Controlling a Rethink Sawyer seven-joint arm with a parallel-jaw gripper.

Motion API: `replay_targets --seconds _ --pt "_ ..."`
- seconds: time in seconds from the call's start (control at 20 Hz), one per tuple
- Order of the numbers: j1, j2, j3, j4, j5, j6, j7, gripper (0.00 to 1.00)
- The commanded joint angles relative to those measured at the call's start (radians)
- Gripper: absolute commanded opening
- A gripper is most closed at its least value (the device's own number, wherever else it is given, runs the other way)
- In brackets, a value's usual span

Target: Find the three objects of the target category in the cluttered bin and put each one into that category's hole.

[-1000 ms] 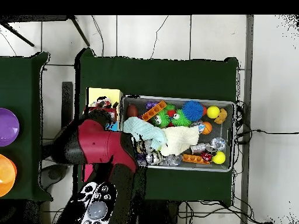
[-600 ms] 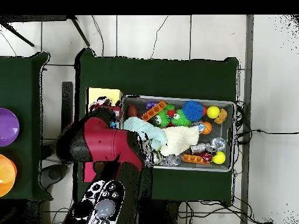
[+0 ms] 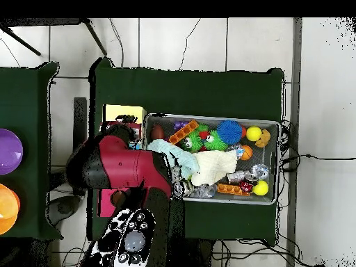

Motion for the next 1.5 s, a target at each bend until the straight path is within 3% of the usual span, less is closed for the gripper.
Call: replay_targets --seconds 0.05,0.9,1.5 --pt "-0.029 0.009 0.145 0.045 0.038 0.022 0.175 0.0" --pt "-0.007 0.06 0.113 0.03 0.031 -0.026 0.193 0.0" --pt "-0.022 0.073 0.146 0.038 0.03 -0.073 0.2 0.0"
